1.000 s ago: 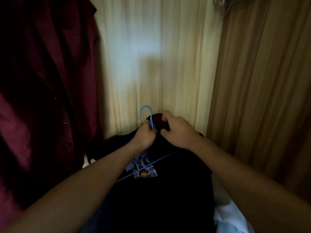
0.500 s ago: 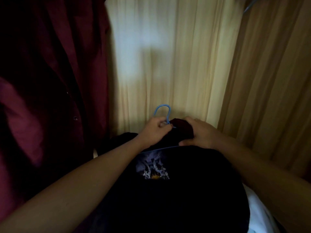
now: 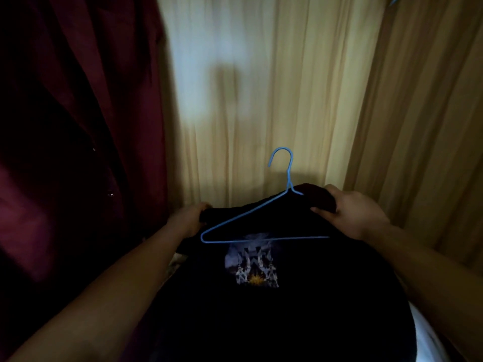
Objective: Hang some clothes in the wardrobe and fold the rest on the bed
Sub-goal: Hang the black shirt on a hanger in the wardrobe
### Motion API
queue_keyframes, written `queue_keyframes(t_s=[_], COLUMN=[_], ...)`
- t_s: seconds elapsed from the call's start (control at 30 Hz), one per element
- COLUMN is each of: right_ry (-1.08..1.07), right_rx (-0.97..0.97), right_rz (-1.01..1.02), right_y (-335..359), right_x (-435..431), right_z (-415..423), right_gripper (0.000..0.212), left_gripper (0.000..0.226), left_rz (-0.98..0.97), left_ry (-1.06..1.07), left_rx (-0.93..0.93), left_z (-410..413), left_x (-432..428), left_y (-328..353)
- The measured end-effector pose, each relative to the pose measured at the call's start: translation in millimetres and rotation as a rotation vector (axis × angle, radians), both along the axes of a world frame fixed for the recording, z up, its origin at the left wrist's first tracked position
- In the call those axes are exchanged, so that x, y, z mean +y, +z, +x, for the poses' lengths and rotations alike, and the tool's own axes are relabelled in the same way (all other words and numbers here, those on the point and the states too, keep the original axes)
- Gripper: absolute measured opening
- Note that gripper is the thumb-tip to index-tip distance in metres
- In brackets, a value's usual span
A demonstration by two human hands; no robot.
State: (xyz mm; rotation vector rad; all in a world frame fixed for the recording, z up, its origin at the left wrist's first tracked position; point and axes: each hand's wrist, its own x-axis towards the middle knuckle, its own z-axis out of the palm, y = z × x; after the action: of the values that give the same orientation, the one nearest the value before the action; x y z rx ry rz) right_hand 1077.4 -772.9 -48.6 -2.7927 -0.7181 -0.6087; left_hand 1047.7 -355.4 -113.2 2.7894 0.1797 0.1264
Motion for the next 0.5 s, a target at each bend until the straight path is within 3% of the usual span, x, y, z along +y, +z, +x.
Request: queue_keyframes(t_s=[0.07, 0.2, 0.4, 0.5], right_ry=[-0.068, -0.198, -0.134, -0.101], right_rx=[-0.029, -0.126, -0.283, -0.325], right_rz=[-0.028, -0.023, 0.013, 0.098], right_y=[-1.1, 10.4, 58.0, 86.9], right_x=[-0.7, 3.9, 51.8, 60.6], right_z=[-0.3, -8.6, -39.2, -50.0], right_gripper=[0.048, 0.043, 0.04, 0.038], left_gripper=[0.031, 0.032, 0.038, 0.033], left_rz=[0.111, 0.19, 0.179, 0.019], left_ry=[0.059, 0.082, 0.037, -0.079], left_rx=[-0.091, -0.208, -0.478, -0.534], left_z=[0.1, -10.0, -45.5, -66.2], left_x=[-6.3, -32.3, -125.0, -139.7], left_y=[9.1, 59.3, 144.5, 174.6])
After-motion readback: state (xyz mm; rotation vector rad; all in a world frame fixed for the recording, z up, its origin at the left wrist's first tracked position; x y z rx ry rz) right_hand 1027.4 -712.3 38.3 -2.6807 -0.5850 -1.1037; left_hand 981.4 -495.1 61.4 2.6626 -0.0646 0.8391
